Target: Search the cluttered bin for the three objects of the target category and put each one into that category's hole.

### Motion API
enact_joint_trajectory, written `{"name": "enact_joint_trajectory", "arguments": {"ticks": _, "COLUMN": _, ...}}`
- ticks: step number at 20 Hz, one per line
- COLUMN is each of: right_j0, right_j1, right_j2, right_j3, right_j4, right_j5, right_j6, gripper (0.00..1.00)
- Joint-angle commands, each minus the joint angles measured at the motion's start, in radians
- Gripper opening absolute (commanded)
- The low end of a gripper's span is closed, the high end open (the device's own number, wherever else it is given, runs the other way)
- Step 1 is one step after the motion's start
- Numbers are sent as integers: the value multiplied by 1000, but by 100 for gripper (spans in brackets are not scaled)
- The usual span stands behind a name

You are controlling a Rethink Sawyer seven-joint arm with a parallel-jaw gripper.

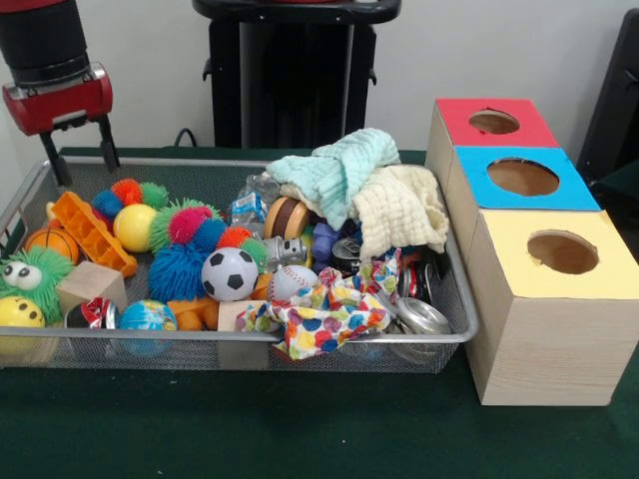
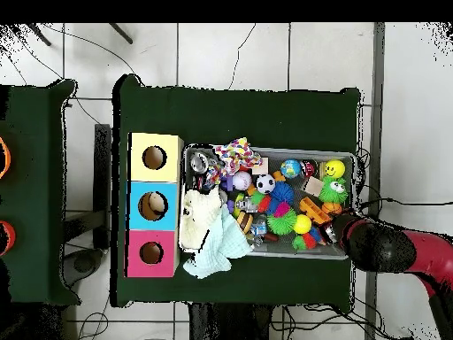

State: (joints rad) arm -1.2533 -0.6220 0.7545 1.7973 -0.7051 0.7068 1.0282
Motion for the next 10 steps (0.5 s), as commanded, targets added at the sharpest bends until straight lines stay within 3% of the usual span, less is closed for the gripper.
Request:
{"name": "enact_joint_trajectory", "arguments": {"ticks": 1, "right_j0": 8, "right_j1": 11, "right_j2": 41, "right_j3": -61, "right_j4": -74, "right_j5": -71, "right_j6": -131, "gripper": 100}}
{"name": "enact_joint_trajectory", "arguments": {"ticks": 10, "right_j0": 16, "right_j1": 138, "right_j2": 14, "right_j3": -138, "right_j4": -119, "right_j5": -91, "right_j6": -148, "gripper": 100}}
